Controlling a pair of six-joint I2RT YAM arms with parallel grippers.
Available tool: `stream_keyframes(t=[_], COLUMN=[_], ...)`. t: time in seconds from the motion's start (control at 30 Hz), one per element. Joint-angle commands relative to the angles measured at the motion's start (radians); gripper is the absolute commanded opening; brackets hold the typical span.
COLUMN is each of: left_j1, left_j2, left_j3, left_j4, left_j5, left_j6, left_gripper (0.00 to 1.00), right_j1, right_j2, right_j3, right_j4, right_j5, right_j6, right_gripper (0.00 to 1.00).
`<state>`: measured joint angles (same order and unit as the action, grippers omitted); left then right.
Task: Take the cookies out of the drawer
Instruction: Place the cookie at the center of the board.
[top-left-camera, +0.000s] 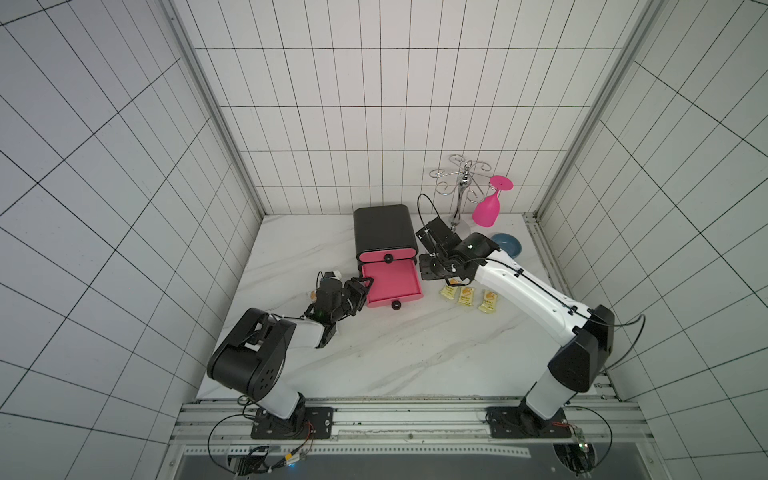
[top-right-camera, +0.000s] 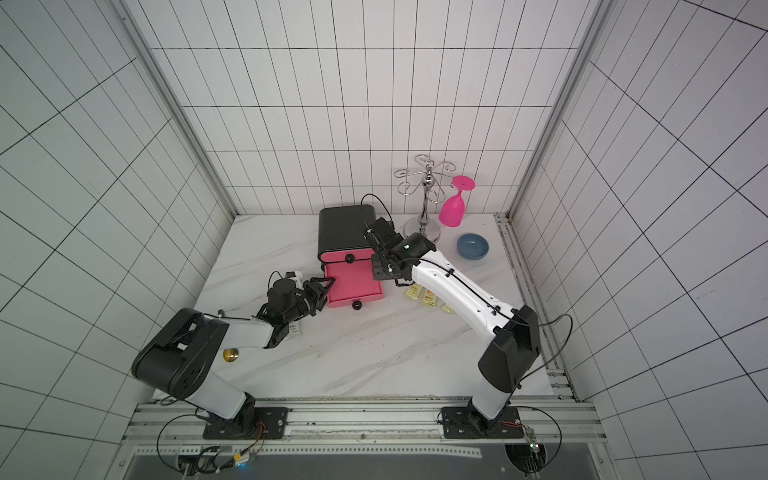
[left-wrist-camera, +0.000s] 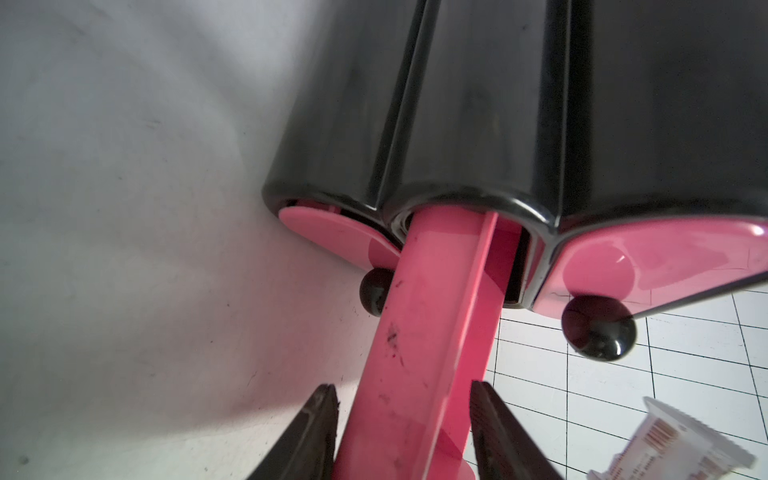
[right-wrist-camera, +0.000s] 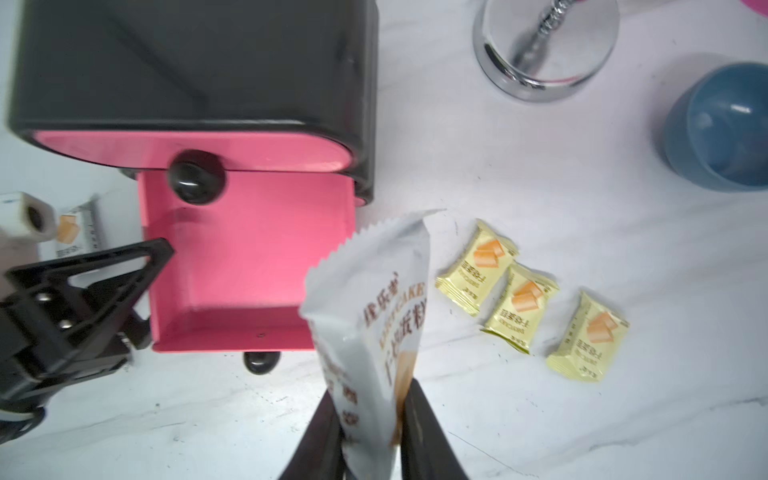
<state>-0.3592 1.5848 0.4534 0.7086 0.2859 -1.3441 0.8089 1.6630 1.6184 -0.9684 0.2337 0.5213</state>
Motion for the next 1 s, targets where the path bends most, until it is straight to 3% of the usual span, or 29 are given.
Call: stream_keyframes(t=[0.0,0.27,0.5,0.57,0.67,0.77,0.87,0.97], left_j1=[0.003,0.006,0.008,0.009,0.012,0.017,0.020,0.023], left_j2=[0.013,0.022,0.026,0.027,0.030,0.032,0.035,0.043], left_j3=[0.032,0.042,0.043,0.041,0.041,0.042,0.044,0.049], left_j4=[0.057,0.060,0.061,0.064,0.065,0.071,0.071,0.077], left_j5=[0.021,0.030,0.035,0.036,0.040,0.041,0.046,0.053], left_j6=[-0.001,-0.004,-0.003,-0.003,-0.003,-0.009,-0.010,-0.015], left_gripper=[0.54,0.54,0.54,0.54,0.54,0.54,0.54,0.54], right_j1=[-0.050,-0.057,-0.051,-0.052,-0.047,-0.038,-0.027,-0.022], right_j2=[-0.011,-0.034,-0.039,-0.038,-0.071,-0.142,-0.239,-0.297], right_j3=[-0.110,-0.294,-0.416,-0.436,-0.437,-0.435,-0.514,-0.684], right_j4=[-0.052,-0.026,-0.067,-0.073,-0.045,0.030,0.216,0.555], right_j5=[0.020,-0.033,0.000,0.002,-0.030,-0.108,-0.255,-0.452], right_j6=[0.015,0.052,0.076,0.085,0.086,0.101,0.162,0.302], right_gripper=[0.25,0.24,0.26,0.32,0.53,0.59,0.57,0.37])
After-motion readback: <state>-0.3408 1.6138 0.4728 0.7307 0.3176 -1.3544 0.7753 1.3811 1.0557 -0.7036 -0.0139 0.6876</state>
